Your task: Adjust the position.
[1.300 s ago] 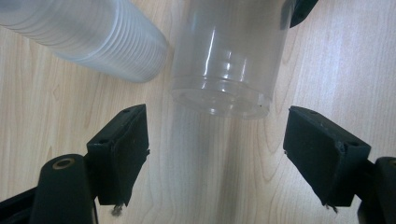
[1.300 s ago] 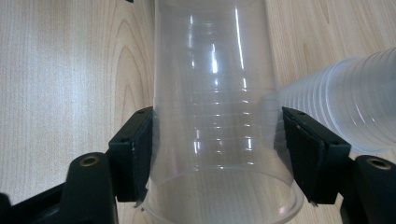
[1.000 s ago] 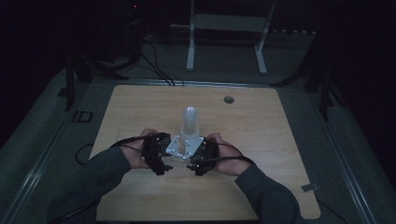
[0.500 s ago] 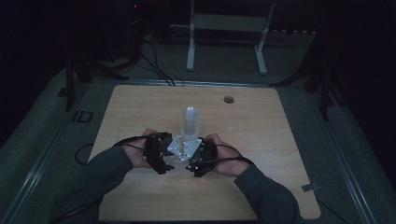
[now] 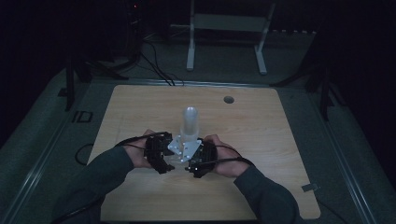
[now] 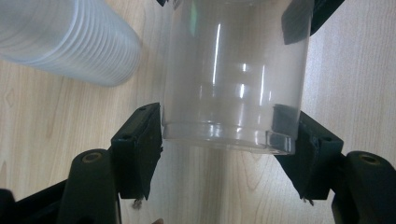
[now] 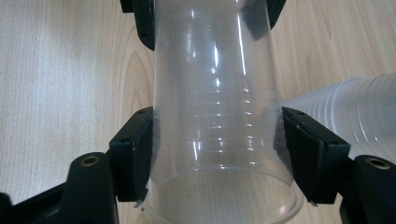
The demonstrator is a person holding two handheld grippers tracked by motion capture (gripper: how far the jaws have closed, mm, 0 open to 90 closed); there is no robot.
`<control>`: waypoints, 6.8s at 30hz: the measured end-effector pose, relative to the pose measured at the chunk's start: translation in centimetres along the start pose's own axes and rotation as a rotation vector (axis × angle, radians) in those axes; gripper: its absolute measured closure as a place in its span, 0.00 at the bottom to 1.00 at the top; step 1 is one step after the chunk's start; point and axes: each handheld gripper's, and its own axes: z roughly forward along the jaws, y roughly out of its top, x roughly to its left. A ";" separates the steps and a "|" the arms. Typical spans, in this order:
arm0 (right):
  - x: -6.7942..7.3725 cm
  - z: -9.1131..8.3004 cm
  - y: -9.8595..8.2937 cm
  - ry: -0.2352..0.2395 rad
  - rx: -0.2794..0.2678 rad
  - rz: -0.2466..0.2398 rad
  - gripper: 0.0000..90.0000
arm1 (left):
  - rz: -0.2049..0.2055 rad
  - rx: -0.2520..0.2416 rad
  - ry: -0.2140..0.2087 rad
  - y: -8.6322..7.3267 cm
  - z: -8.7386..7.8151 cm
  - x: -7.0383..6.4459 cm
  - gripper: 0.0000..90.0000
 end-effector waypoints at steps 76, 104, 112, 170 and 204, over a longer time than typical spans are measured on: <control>-0.1 -2.0 -0.9 -0.005 -0.073 0.038 0.26 | -0.069 -0.045 -0.036 -2.3 1.0 1.1 0.46; 0.2 -2.4 -2.8 -0.018 -0.099 0.087 0.36 | -0.206 -0.196 -0.039 -4.9 0.4 1.5 0.46; 0.3 -2.2 -3.2 -0.018 -0.091 0.099 0.36 | -0.248 -0.269 -0.028 -5.5 0.4 1.4 0.46; 0.2 -1.9 -3.7 -0.042 -0.107 0.144 0.36 | -0.421 -0.620 0.069 -7.9 0.5 1.0 0.46; -0.6 -2.1 -3.3 -0.077 -0.239 0.255 0.36 | -0.463 -0.761 0.114 -8.2 -0.2 0.4 0.46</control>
